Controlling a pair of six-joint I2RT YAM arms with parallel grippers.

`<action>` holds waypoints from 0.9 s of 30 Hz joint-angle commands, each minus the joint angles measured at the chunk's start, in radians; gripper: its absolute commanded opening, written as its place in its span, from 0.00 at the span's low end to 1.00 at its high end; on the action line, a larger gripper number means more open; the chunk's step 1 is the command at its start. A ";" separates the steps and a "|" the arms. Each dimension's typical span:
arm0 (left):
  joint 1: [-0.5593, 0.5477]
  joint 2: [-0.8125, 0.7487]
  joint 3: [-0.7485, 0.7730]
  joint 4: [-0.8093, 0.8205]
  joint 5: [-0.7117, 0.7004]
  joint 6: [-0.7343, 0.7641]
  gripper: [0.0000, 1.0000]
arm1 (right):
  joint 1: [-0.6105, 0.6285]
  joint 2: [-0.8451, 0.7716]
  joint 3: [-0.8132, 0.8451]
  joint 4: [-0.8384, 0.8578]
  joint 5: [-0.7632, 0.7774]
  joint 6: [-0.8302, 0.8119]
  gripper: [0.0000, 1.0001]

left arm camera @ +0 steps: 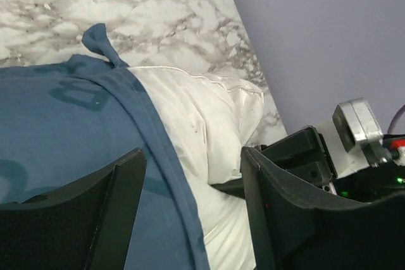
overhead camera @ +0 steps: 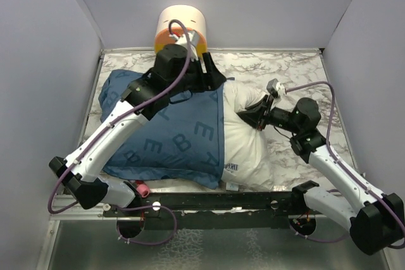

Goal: Put the pillow into the pillowcase
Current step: Stuff the pillow into the pillowcase.

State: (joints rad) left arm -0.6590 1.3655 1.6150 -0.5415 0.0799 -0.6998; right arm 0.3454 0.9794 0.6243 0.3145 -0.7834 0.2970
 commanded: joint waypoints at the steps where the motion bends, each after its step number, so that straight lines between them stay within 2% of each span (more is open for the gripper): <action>1: -0.112 0.063 0.080 -0.215 -0.281 0.014 0.65 | 0.088 -0.083 -0.065 0.029 -0.065 -0.156 0.08; 4: -0.140 0.118 0.140 -0.279 -0.361 0.037 0.65 | 0.098 -0.126 -0.101 0.002 -0.057 -0.180 0.09; 9: -0.145 0.231 0.226 -0.325 -0.393 0.108 0.64 | 0.101 -0.165 -0.121 -0.051 -0.057 -0.199 0.08; 12: -0.147 0.300 0.272 -0.343 -0.339 0.132 0.64 | 0.101 -0.179 -0.132 -0.050 -0.047 -0.191 0.08; 17: -0.149 0.320 0.262 -0.298 -0.236 0.133 0.61 | 0.101 -0.195 -0.159 -0.031 -0.037 -0.163 0.08; 20: -0.148 0.322 0.248 -0.293 -0.217 0.143 0.47 | 0.101 -0.205 -0.177 -0.026 -0.027 -0.153 0.08; 21: -0.148 0.320 0.246 -0.292 -0.213 0.145 0.39 | 0.101 -0.207 -0.180 -0.025 -0.022 -0.152 0.08; 24: -0.148 0.311 0.250 -0.268 -0.214 0.156 0.06 | 0.102 -0.204 -0.177 -0.021 -0.004 -0.147 0.07; 25: -0.148 0.312 0.268 -0.259 -0.215 0.164 0.01 | 0.102 -0.198 -0.172 -0.016 0.000 -0.144 0.07; 27: -0.148 0.323 0.338 -0.248 -0.212 0.182 0.00 | 0.101 -0.177 -0.152 -0.006 0.009 -0.145 0.07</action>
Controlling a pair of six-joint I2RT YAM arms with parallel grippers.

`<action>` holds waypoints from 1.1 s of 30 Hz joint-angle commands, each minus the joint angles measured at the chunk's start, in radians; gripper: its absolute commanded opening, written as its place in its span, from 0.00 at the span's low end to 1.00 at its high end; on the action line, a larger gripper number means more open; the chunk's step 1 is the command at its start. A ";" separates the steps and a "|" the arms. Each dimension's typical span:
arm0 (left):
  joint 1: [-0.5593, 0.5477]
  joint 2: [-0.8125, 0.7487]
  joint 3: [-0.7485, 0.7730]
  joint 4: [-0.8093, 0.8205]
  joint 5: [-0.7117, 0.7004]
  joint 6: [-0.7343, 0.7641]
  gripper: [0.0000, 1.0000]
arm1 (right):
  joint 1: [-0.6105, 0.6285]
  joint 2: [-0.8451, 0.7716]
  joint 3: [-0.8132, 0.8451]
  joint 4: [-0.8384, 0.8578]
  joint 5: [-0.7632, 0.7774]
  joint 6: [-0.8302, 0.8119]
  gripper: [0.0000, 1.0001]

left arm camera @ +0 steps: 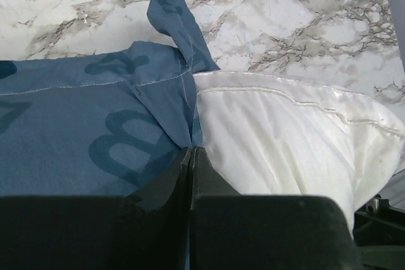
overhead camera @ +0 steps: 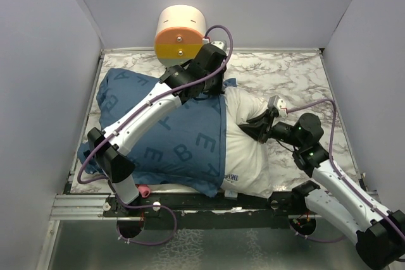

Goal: Put the pillow into the pillowcase
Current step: Stuff the pillow into the pillowcase.

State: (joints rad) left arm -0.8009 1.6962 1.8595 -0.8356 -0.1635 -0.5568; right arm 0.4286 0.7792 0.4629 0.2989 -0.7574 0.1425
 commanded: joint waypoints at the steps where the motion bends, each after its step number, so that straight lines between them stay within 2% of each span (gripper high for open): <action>1: -0.006 -0.006 0.136 0.049 0.041 0.049 0.00 | 0.018 0.043 0.027 0.015 -0.013 0.007 0.07; 4: -0.006 0.025 0.236 0.080 0.065 0.070 0.00 | 0.018 0.114 0.099 0.032 -0.001 -0.011 0.07; 9: -0.006 0.008 0.321 0.164 0.088 0.077 0.00 | 0.017 0.259 0.266 0.094 0.046 -0.019 0.07; 14: -0.006 0.007 0.437 0.176 0.068 0.110 0.00 | 0.018 0.405 0.492 0.129 0.067 -0.051 0.07; 18: -0.001 -0.061 0.394 0.142 -0.009 0.153 0.01 | 0.018 0.467 0.592 0.114 0.031 -0.043 0.07; 21: 0.024 -0.117 0.288 0.066 -0.100 0.154 0.42 | 0.018 0.439 0.530 0.124 0.024 -0.017 0.07; 22: 0.046 -0.136 0.248 0.043 -0.090 0.155 0.52 | 0.018 0.422 0.494 0.119 0.024 -0.013 0.07; 23: 0.070 -0.158 0.195 0.034 -0.062 0.157 0.58 | 0.018 0.404 0.463 0.111 0.025 -0.009 0.07; 27: 0.168 -0.225 -0.017 0.056 0.064 0.114 0.60 | 0.018 0.329 0.345 0.068 0.037 -0.008 0.07; 30: 0.177 -0.192 -0.068 0.022 0.103 0.086 0.61 | 0.018 0.277 0.262 0.050 0.045 0.011 0.07; 33: 0.162 -0.143 -0.089 0.002 0.148 0.052 0.66 | 0.018 0.238 0.194 0.054 0.056 0.038 0.07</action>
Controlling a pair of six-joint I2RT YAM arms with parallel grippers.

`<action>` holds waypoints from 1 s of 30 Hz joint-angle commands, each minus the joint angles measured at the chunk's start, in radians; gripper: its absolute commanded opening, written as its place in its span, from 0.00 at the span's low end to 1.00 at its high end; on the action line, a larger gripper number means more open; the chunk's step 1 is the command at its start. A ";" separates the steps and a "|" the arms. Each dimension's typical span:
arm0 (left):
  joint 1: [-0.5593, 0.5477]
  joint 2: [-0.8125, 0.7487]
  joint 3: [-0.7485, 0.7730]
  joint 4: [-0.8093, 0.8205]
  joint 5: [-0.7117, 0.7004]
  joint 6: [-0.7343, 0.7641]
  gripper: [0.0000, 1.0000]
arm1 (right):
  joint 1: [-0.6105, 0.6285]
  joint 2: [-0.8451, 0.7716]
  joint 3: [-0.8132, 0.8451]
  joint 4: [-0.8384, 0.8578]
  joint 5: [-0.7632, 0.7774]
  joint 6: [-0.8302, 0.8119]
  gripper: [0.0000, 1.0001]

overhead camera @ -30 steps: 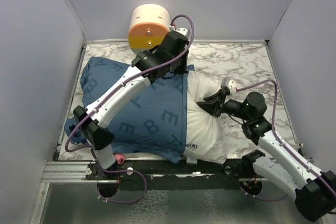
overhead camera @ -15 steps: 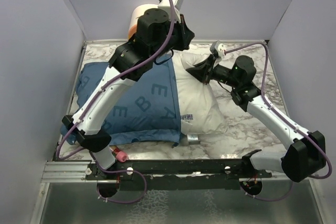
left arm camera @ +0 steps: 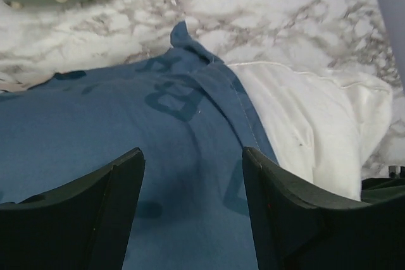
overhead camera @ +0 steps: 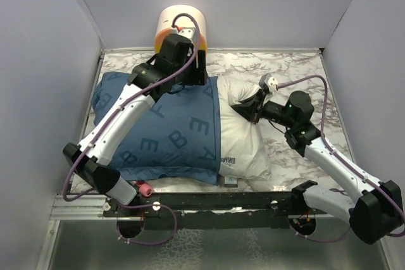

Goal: Put the pillow into the pillowcase
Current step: Stuff the pillow into the pillowcase.

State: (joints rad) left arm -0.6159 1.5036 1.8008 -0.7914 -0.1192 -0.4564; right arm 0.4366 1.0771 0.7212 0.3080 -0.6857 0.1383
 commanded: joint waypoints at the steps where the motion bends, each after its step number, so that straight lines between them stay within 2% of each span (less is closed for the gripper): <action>1: -0.040 0.057 -0.040 -0.038 0.103 -0.057 0.69 | 0.010 -0.070 -0.079 0.045 -0.013 0.048 0.07; 10: -0.117 0.086 -0.107 -0.043 0.087 -0.086 0.76 | 0.010 -0.102 -0.169 0.042 0.008 0.073 0.07; 16: -0.120 0.067 -0.260 -0.007 0.098 -0.105 0.72 | 0.010 -0.094 -0.233 0.061 0.010 0.101 0.07; 17: -0.120 0.064 -0.285 0.005 0.102 -0.105 0.68 | 0.010 -0.091 -0.243 0.064 0.007 0.108 0.07; 18: -0.120 0.063 -0.307 0.020 0.107 -0.104 0.58 | 0.010 -0.088 -0.250 0.067 0.005 0.116 0.07; 20: -0.120 0.067 -0.329 0.045 0.120 -0.096 0.30 | 0.010 -0.085 -0.265 0.080 0.000 0.135 0.06; 21: -0.120 0.076 -0.321 0.053 0.119 -0.088 0.12 | 0.010 -0.083 -0.268 0.088 -0.002 0.143 0.06; 22: -0.119 0.086 -0.301 0.061 0.114 -0.076 0.03 | 0.010 -0.078 -0.267 0.097 -0.003 0.151 0.06; 23: -0.118 0.095 -0.263 0.070 0.104 -0.060 0.00 | 0.010 -0.068 -0.259 0.111 0.000 0.159 0.06; 27: -0.111 0.174 0.054 0.114 0.056 0.078 0.00 | 0.010 0.065 -0.116 0.189 0.014 0.192 0.06; 30: -0.108 0.296 0.428 0.116 0.070 0.171 0.00 | 0.009 0.204 0.100 0.221 0.029 0.203 0.06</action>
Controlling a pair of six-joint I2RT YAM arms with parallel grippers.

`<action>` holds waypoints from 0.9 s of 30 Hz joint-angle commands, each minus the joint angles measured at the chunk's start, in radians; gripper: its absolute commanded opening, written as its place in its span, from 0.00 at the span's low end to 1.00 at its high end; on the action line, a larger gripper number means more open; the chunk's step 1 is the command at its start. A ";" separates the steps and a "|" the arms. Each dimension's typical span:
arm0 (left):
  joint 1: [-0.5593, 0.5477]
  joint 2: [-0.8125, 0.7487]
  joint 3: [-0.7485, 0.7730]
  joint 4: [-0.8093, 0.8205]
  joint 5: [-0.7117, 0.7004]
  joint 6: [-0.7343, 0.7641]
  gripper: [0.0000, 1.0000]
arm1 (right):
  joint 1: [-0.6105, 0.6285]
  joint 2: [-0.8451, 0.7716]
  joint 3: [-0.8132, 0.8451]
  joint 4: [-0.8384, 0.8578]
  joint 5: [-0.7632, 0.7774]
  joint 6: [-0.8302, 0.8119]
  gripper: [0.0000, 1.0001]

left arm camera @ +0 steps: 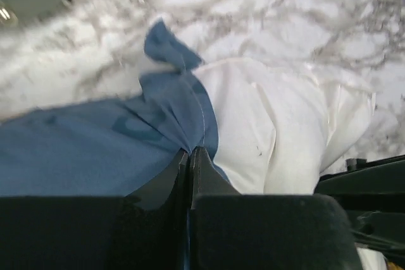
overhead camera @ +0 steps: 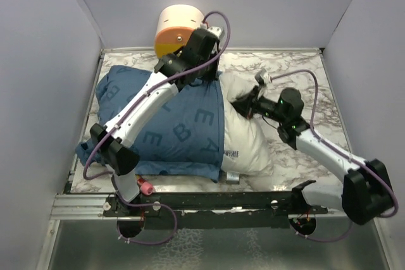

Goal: Put the pillow into the pillowcase
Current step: Stuff the pillow into the pillowcase.

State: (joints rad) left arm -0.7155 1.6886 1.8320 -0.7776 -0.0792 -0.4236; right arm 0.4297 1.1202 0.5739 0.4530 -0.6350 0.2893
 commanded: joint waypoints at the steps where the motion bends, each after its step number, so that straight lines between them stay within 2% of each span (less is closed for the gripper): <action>1: -0.009 0.151 0.524 0.095 0.048 0.154 0.00 | 0.017 0.199 0.331 0.086 -0.019 0.054 0.06; 3: -0.009 0.191 0.700 0.098 0.085 0.160 0.00 | 0.016 0.255 0.471 0.103 0.004 0.058 0.06; 4: -0.009 0.181 0.725 0.118 0.104 0.155 0.00 | 0.014 0.268 0.525 0.119 0.017 0.058 0.06; 6: -0.009 0.105 0.641 0.196 0.150 0.132 0.00 | 0.011 0.281 0.607 0.156 0.008 0.041 0.06; 9: -0.010 -0.102 0.323 0.377 0.196 0.101 0.00 | 0.010 0.271 0.628 0.201 -0.060 0.003 0.06; 11: -0.010 -0.231 0.093 0.463 0.202 0.080 0.00 | 0.010 0.248 0.560 0.189 -0.104 -0.021 0.07; 14: -0.010 -0.373 -0.256 0.536 0.221 0.007 0.00 | 0.011 0.182 0.334 0.119 -0.098 -0.014 0.08; 18: -0.011 -0.476 -0.728 0.710 0.296 -0.152 0.00 | 0.013 0.090 0.033 -0.021 -0.059 0.049 0.13; 20: -0.012 -0.494 -0.852 0.755 0.312 -0.202 0.00 | 0.014 0.023 -0.032 -0.171 -0.076 0.045 0.18; 23: -0.012 -0.512 -0.937 0.778 0.324 -0.235 0.00 | 0.014 -0.141 -0.054 -0.338 -0.104 0.004 0.39; 27: -0.012 -0.519 -0.933 0.771 0.327 -0.222 0.00 | 0.014 -0.422 0.045 -0.475 -0.083 -0.058 0.69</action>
State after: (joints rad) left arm -0.7170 1.1900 0.8974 -0.0418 0.1635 -0.6044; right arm 0.4358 0.9527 0.5064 0.1555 -0.7120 0.2955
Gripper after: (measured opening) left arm 0.017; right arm 0.550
